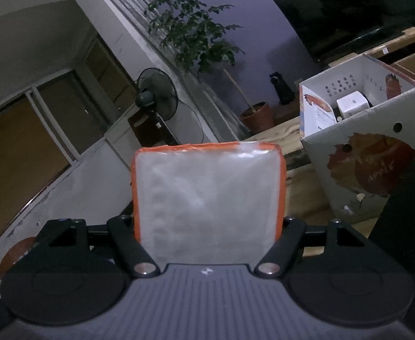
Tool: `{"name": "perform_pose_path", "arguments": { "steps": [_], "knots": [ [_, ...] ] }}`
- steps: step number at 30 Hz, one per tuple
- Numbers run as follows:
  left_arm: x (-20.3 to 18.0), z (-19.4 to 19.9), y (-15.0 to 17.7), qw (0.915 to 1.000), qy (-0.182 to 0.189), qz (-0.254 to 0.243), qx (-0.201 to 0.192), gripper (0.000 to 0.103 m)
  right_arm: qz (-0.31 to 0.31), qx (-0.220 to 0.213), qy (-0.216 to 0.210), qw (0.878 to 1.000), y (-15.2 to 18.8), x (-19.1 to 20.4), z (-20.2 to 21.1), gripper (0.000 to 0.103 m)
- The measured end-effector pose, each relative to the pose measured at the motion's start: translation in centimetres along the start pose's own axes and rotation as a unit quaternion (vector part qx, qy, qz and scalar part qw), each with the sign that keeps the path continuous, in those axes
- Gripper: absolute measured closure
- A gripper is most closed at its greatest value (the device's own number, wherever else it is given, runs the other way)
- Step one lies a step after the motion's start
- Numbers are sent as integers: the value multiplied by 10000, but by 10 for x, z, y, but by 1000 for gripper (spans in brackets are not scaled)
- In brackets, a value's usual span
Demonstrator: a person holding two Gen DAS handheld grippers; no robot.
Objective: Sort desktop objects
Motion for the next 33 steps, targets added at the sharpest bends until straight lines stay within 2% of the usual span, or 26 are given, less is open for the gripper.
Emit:
{"name": "perform_pose_path", "arguments": {
  "steps": [20,33],
  "knots": [
    [6,1,0,9992,-370,44,158,1,-105,71,-17,9999,5,-6,-3,29],
    [22,7,0,9960,-637,487,401,1,-307,23,-76,9995,4,-10,-1,29]
  ]
}}
Point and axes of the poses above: each gripper's, at about its wrist camera, not at the fingertips, and z roughly against the way its jaws point, x to its left, y to its underside, the point moved 9 cm from there along -z, roughly the way its jaws point, and after that the axes turned 6 degrees about -x, right-handed, at the moved point
